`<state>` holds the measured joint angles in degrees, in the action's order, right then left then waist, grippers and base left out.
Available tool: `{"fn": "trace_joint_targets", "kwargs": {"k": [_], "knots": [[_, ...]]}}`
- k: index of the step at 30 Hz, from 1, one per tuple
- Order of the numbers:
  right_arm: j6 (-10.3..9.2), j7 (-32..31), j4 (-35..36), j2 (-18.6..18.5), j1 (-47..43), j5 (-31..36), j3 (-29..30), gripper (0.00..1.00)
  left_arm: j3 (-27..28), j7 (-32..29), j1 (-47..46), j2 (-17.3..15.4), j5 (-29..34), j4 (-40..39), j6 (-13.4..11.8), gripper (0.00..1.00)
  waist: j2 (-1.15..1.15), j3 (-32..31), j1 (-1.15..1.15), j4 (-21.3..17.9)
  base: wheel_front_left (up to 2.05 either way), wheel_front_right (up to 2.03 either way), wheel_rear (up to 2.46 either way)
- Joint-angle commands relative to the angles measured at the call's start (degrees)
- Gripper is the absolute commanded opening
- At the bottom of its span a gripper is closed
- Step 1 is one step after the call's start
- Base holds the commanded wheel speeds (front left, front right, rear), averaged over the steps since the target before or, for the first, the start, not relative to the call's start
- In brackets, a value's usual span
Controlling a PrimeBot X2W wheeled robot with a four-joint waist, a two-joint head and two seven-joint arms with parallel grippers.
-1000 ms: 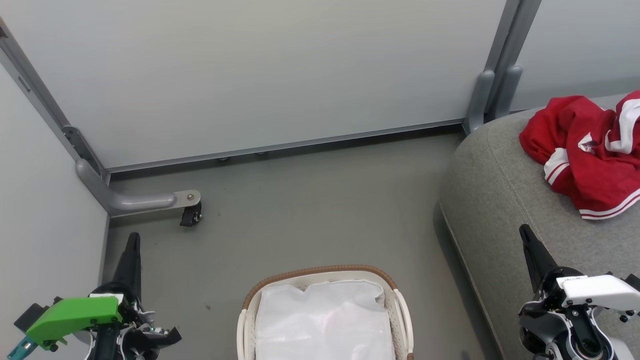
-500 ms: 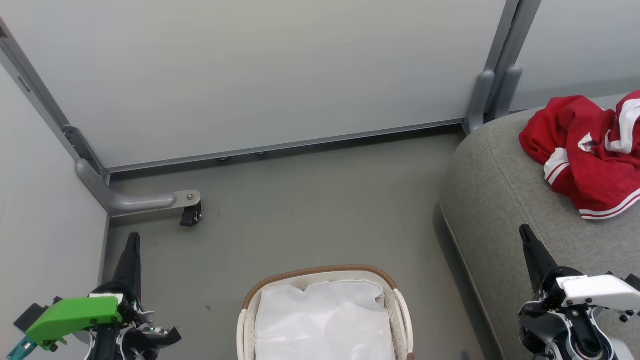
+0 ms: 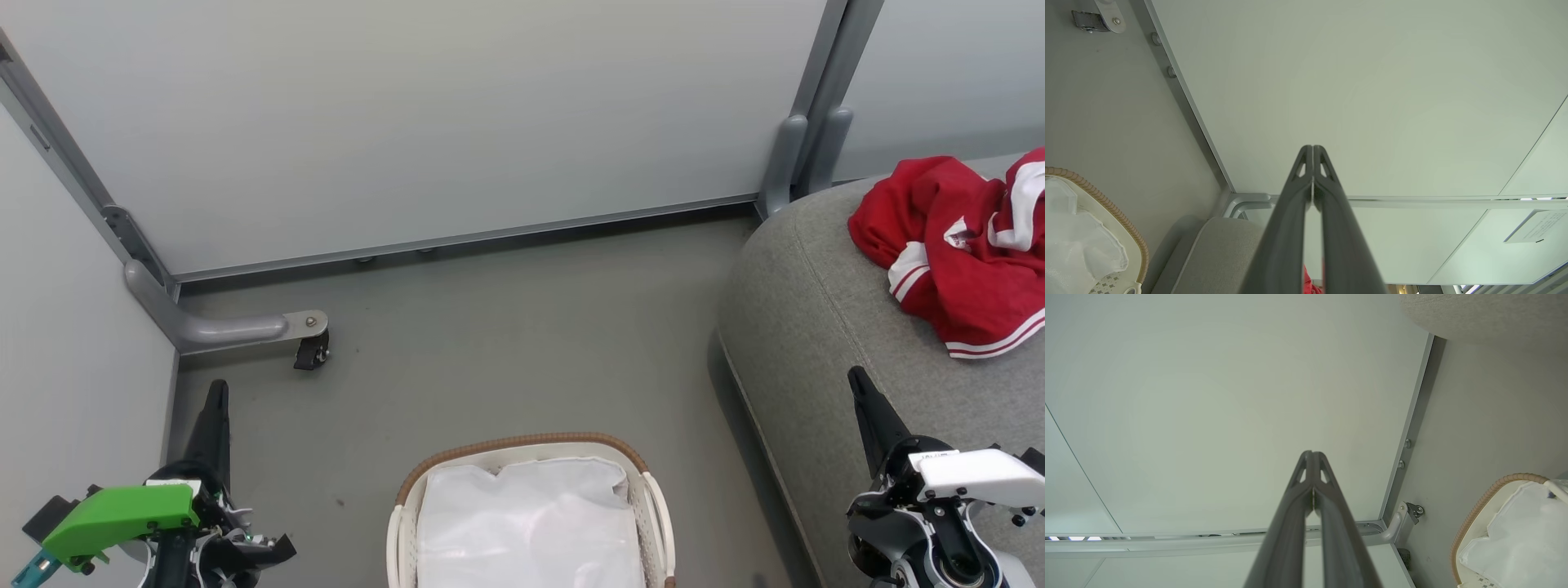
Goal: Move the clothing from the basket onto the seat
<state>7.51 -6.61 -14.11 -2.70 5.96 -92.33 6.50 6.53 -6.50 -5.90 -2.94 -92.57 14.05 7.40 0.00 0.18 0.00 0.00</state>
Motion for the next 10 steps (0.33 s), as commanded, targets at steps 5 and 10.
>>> {"fn": "trace_joint_targets", "kwargs": {"k": [5,10], "knots": [[-0.03,-0.07,0.23,-0.34,0.47,-0.18,0.13,0.00,0.15,-0.20,-0.63,-0.03,0.23,-0.09,0.27,0.00,0.00,0.00,0.00,0.00,0.00,0.00,0.00],[-0.03,-0.07,0.23,-0.34,0.47,-0.18,0.13,0.00,0.17,-0.21,-0.63,-0.02,0.24,-0.09,0.27,0.00,0.00,0.00,0.00,0.00,0.00,0.00,0.00]]}}
